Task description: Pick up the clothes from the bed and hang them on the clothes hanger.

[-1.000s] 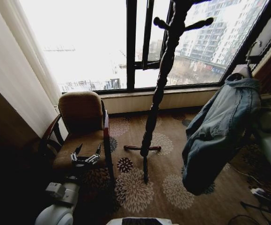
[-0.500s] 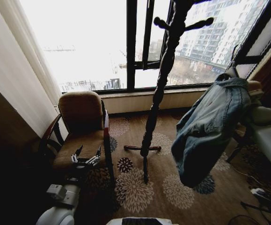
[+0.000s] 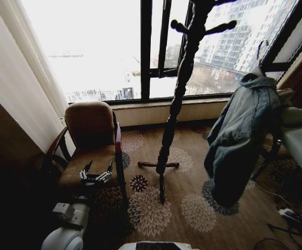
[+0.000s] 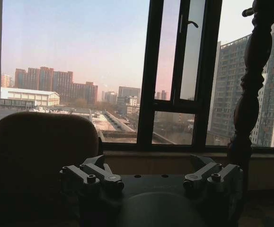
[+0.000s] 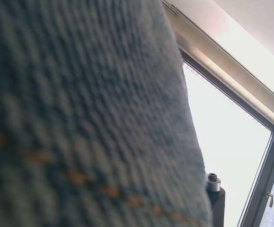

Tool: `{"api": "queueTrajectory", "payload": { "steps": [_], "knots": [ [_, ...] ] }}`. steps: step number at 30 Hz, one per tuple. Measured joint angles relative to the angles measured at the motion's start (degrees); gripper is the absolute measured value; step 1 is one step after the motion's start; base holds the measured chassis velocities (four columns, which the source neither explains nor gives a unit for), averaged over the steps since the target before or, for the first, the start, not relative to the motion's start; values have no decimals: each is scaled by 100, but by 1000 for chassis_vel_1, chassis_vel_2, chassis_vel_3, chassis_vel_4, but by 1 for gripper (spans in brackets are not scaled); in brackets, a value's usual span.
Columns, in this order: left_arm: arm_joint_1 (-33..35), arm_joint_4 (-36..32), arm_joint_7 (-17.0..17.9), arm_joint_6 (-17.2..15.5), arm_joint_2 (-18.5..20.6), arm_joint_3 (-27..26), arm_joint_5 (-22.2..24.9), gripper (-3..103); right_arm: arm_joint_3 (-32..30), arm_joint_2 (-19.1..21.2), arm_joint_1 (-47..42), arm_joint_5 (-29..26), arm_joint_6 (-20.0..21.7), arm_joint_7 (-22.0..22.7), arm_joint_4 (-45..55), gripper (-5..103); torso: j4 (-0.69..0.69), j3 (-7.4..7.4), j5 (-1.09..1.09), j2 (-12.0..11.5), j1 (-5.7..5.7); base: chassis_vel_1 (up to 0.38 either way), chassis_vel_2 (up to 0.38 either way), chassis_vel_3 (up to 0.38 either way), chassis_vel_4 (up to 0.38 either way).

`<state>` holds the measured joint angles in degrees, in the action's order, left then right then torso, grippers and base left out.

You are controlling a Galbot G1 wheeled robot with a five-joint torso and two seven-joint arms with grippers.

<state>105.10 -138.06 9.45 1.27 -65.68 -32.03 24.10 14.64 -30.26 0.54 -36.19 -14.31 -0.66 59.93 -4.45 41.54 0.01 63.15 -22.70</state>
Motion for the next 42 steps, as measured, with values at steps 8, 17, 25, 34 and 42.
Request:
{"api": "queueTrajectory", "payload": {
  "steps": [8,17,25,34,42],
  "knots": [
    [38,-7,-2,4,-51,-114,34,100,634,-659,811,251,-149,-144,-415,14,-1,0,-2,0,1,0,0,0,0],
    [57,39,-25,26,-116,-105,6,100,1376,-1203,1694,251,-291,-289,-1122,14,1,0,-4,0,0,0,0,0,0],
    [-35,71,-29,26,-48,-112,67,100,1631,-1459,2033,263,-392,-374,-1624,14,-2,-1,-2,0,0,0,0,0,0],
    [-104,132,-29,23,-26,-119,124,100,1827,-1739,2323,354,-451,-453,-1959,14,-3,-1,-2,0,1,0,0,0,0],
    [-93,187,-88,50,-75,-213,183,100,1912,-2160,2611,524,-543,-542,-2473,14,-2,-1,-2,0,0,0,0,0,0]
  ]
}}
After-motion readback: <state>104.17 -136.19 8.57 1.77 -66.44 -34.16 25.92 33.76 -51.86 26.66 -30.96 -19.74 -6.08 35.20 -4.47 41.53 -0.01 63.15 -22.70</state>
